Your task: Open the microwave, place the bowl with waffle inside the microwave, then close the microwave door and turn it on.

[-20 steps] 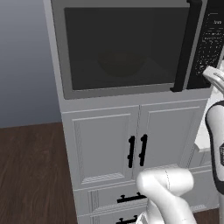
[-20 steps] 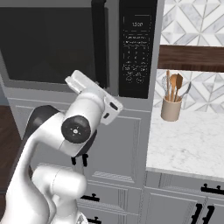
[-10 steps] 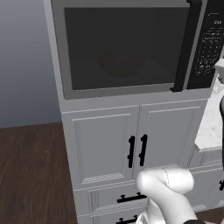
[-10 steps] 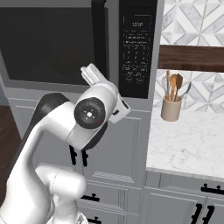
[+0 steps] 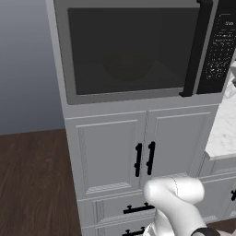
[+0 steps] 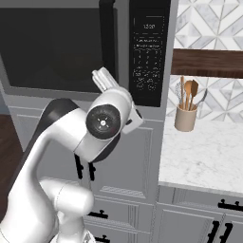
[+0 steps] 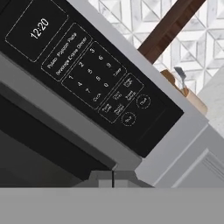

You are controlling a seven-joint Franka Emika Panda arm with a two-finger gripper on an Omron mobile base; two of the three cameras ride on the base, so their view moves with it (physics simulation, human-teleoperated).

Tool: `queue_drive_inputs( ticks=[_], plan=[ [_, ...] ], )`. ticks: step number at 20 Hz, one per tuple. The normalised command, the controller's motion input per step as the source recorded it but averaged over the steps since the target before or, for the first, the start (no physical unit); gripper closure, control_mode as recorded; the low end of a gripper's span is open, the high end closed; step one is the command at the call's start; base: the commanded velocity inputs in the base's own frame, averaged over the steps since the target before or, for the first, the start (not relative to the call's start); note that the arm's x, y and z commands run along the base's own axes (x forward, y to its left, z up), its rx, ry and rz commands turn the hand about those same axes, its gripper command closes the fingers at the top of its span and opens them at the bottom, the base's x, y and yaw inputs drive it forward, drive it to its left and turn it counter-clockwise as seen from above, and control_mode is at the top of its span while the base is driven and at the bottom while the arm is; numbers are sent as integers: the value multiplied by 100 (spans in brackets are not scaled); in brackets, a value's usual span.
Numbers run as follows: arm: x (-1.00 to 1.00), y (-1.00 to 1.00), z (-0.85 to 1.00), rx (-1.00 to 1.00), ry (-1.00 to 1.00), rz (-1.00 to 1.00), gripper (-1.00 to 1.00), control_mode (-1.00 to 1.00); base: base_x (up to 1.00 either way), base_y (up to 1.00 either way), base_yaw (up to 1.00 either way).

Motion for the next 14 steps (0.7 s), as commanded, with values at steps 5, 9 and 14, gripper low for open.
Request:
queue_drive_inputs(
  ticks=[5,9,14],
  plan=[
    [3,-15,0,2,0,1,100,-100,0,0,0],
    [12,-15,0,0,0,2,100,-100,0,0,0],
    [9,-29,-1,3,0,3,100,-100,0,0,0]
  ],
)
